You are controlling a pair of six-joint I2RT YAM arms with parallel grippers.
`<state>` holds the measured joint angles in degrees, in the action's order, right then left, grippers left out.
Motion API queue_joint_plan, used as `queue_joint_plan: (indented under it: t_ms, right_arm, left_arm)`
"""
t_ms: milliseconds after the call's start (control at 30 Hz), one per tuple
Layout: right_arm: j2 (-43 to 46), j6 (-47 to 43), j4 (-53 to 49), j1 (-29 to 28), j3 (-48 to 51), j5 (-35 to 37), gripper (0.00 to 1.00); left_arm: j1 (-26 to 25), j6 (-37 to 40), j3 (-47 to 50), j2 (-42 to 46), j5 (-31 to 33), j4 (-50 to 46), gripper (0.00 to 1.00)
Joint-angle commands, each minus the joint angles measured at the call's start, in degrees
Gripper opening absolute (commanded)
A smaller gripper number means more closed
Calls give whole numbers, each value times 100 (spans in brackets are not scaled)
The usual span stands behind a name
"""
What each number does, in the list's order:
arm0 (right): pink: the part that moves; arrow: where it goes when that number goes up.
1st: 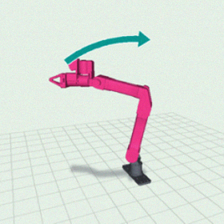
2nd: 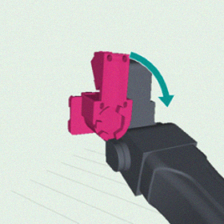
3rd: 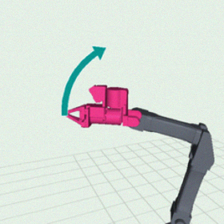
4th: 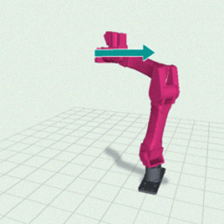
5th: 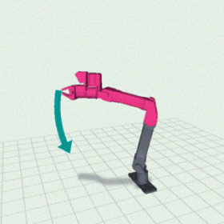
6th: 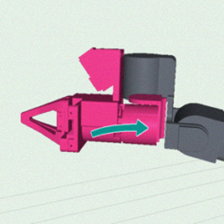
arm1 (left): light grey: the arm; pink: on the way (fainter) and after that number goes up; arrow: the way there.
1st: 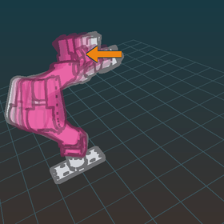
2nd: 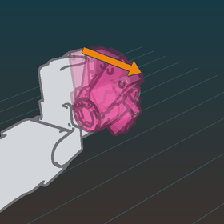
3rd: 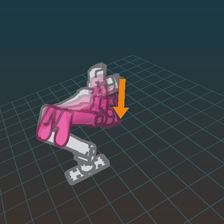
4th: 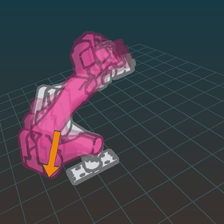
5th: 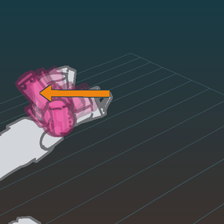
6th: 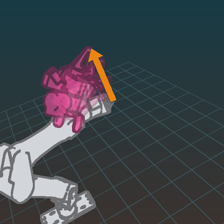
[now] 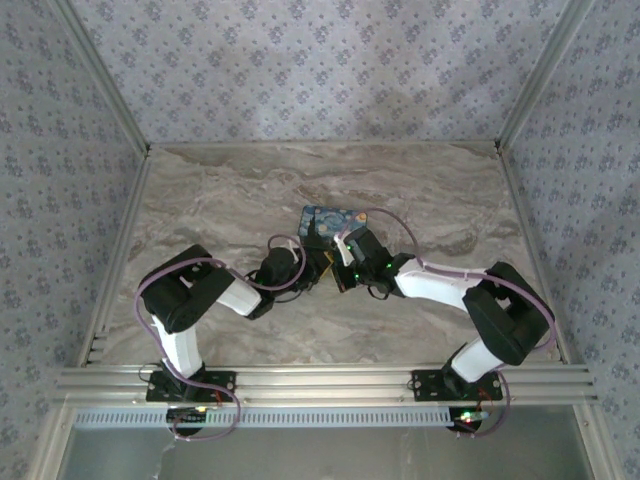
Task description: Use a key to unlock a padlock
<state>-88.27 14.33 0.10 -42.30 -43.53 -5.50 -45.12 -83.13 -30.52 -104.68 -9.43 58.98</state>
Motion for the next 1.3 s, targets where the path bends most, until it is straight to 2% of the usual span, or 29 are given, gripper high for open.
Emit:
queue_joint_plan:
  t_ms: [0, 33, 300, 367, 467, 567, 733, 833, 933, 1133, 1267]
  right_arm:
    - [-91, 66, 95, 30, 81, 123, 0]
    - [-99, 66, 82, 42, 81, 124, 0]
    - [-233, 17, 130, 45, 57, 127, 5]
    - [-249, 17, 107, 45, 29, 148, 12]
    - [-202, 19, 48, 60, 2, 232, 29]
    - [-90, 24, -22, 89, 2, 286, 33]
    - [207, 82, -181, 284, 28, 349, 33]
    - [322, 152, -230, 488, 24, 331, 33]
    - [290, 243, -274, 710, -36, 282, 31]
    - [131, 314, -321, 1055, -236, 286, 27]
    - [5, 306, -307, 1261, -374, 286, 26]
  left_arm:
    - [-57, 74, 102, 18, -9, 288, 29]
    - [-50, 84, 127, 35, 10, 282, 33]
    - [-41, 222, 495, 490, 238, -35, 37]
    - [-35, 299, 568, 676, 266, -188, 37]
    - [25, 442, 661, 1068, 349, -549, 39]
    - [151, 787, 608, 1640, 413, -1367, 41]
    - [454, 1914, -47, 2790, 768, -3787, 49]
    - [609, 2613, -630, 3148, 1119, -5072, 54]
    - [813, 3099, -1168, 3084, 1198, -5838, 56]
    - [1065, 3792, -2048, 2324, 1244, -6534, 59]
    - [1113, 3994, -2639, 1669, 1167, -6811, 60]
